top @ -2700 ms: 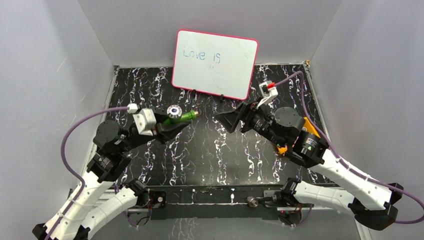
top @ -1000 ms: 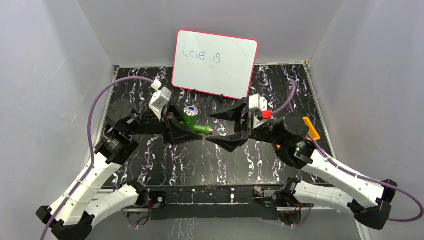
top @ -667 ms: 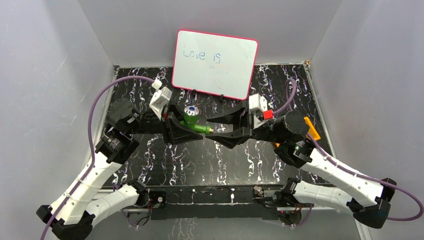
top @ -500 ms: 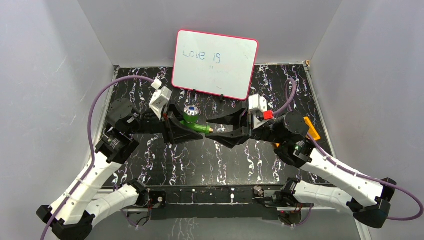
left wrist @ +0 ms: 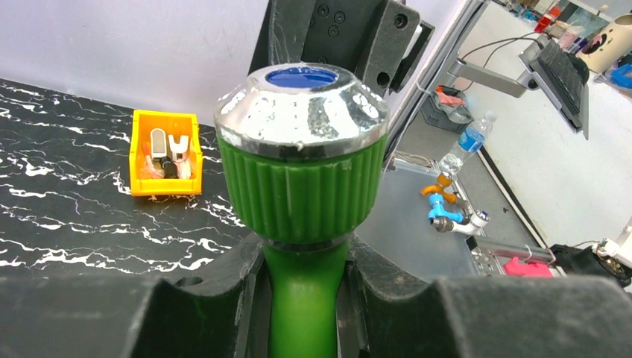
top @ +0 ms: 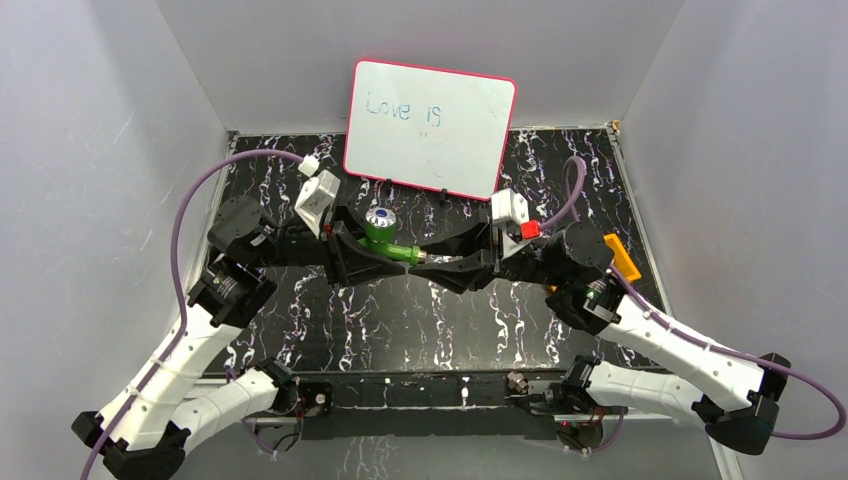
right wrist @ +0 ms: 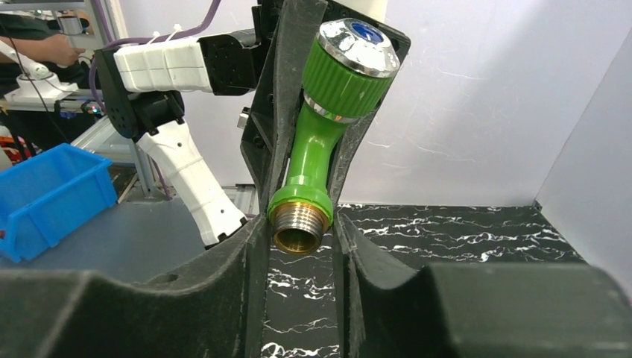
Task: Install the water faucets
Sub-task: Adjust the water faucet.
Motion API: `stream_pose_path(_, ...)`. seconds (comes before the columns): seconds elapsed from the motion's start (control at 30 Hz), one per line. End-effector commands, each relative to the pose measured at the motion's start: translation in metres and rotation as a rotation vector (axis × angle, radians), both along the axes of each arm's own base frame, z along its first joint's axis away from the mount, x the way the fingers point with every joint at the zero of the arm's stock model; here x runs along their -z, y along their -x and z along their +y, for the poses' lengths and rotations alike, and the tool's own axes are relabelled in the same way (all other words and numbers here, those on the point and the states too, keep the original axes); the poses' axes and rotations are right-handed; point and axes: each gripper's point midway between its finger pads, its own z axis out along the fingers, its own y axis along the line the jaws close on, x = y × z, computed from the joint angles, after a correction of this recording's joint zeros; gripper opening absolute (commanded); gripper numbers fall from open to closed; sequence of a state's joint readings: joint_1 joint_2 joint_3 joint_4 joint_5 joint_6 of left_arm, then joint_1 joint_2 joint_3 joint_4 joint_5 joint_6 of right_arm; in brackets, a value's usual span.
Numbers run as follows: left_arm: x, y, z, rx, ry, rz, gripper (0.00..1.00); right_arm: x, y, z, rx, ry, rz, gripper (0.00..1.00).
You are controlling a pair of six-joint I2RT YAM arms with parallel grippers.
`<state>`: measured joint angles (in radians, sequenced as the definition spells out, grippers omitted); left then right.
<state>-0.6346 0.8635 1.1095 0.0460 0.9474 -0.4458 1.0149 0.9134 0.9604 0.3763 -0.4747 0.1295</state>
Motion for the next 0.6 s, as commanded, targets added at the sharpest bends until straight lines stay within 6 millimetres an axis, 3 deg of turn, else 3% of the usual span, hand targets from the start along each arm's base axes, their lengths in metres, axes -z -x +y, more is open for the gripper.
stream_pose_path(0.0,-0.023,0.008,0.003,0.015,0.045,-0.062,0.0,-0.038,0.004,-0.01,0.008,-0.092,-0.049,0.38)
stream_pose_path(0.33,-0.014,0.007,0.001,0.036,0.006,-0.031,0.0,-0.055,0.007,-0.018,0.022,-0.111,-0.063,0.14)
stream_pose_path(0.5,-0.012,0.007,0.001,0.04,-0.003,-0.021,0.27,-0.055,0.005,-0.017,0.031,-0.083,-0.057,0.07)
stream_pose_path(0.57,-0.012,0.007,0.001,0.04,-0.004,-0.021,0.33,-0.052,0.002,-0.015,0.039,-0.05,-0.044,0.05)
